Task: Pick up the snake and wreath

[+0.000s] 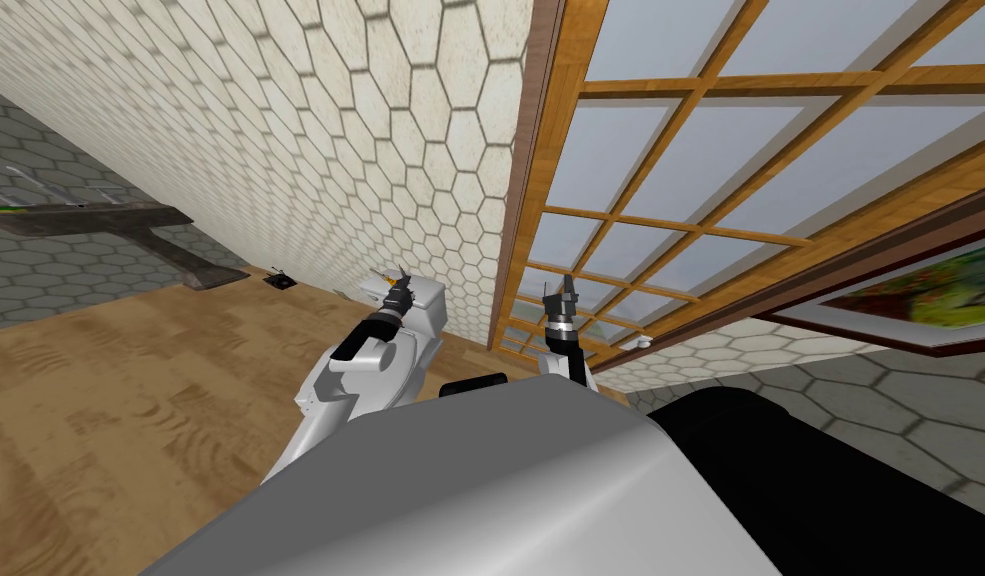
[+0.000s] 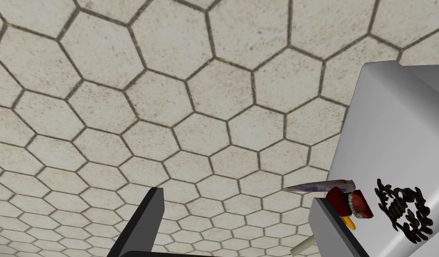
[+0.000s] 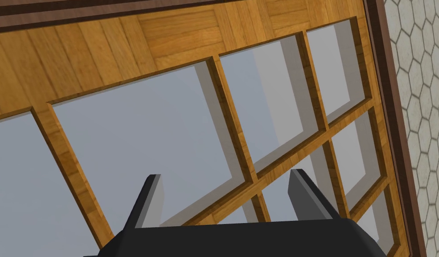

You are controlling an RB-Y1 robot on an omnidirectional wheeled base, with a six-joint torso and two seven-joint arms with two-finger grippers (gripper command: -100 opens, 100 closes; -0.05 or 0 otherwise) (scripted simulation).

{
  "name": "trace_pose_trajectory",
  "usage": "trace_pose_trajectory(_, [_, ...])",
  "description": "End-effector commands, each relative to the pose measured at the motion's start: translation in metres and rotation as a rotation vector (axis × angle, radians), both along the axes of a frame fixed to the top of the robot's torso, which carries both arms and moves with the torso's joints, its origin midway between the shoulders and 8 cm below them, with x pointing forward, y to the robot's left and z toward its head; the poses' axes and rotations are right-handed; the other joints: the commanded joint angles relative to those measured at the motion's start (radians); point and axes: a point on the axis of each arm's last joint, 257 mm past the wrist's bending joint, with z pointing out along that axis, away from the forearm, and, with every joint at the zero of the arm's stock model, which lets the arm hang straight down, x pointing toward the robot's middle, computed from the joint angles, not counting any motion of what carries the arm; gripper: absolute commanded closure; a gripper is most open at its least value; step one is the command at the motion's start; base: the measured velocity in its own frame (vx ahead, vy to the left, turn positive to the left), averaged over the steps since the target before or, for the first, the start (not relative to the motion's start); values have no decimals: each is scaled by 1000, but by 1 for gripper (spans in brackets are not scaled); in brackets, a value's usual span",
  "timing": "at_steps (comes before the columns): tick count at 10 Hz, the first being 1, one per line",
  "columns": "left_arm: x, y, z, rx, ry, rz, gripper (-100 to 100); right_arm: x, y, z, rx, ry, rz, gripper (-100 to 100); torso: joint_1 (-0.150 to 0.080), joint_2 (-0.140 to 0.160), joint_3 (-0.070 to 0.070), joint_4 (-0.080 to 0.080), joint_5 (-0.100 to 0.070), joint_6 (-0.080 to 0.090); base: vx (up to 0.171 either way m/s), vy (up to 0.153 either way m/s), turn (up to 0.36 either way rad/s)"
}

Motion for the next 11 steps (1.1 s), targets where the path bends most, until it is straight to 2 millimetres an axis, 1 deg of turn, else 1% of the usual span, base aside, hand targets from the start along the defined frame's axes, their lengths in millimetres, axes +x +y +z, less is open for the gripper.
trace_pose_trajectory(1, [4,3,-12,9,50,5,-100,0,0,0,0,0,0,0,0,0,0,0,0,0,-13,-18,-11])
trace_pose_trajectory(2, [11,5,-17,21,74,4,-100,0,0,0,0,0,0,0,0,0,0,0,0,0,-12,-15,-28])
trace_pose_trajectory(3, [11,6,-25,25,104,8,-100,0,0,0,0,0,0,0,0,0,0,0,0,0,-9,-8,-12])
trace_pose_trajectory(4, [11,6,-27,26,113,10,-100,0,0,0,0,0,0,0,1,0,0,0,0,0,0,0,0])
trace_pose_trajectory(5, [17,9,-35,41,148,11,-100,0,0,0,0,0,0,0,1,-1,0,0,0,0,-4,-2,-29])
trace_pose_trajectory(6, [16,10,-41,44,174,15,-100,0,0,0,0,0,0,0,1,-1,0,0,0,0,-4,-1,-17])
trace_pose_trajectory(7, [22,12,-46,60,198,15,-100,0,0,0,0,0,0,0,1,-1,0,0,0,0,-2,1,-30])
trace_pose_trajectory(9, [21,14,-55,64,235,21,-100,0,0,0,0,0,0,0,1,-1,-1,0,0,0,0,1,-11])
trace_pose_trajectory(10, [26,17,-63,83,270,24,-100,0,0,0,0,0,0,0,1,-1,-1,0,0,0,4,3,-30])
trace_pose_trajectory(11, [24,19,-69,86,295,27,-100,0,0,0,0,0,0,0,1,-1,-1,0,0,0,5,7,-28])
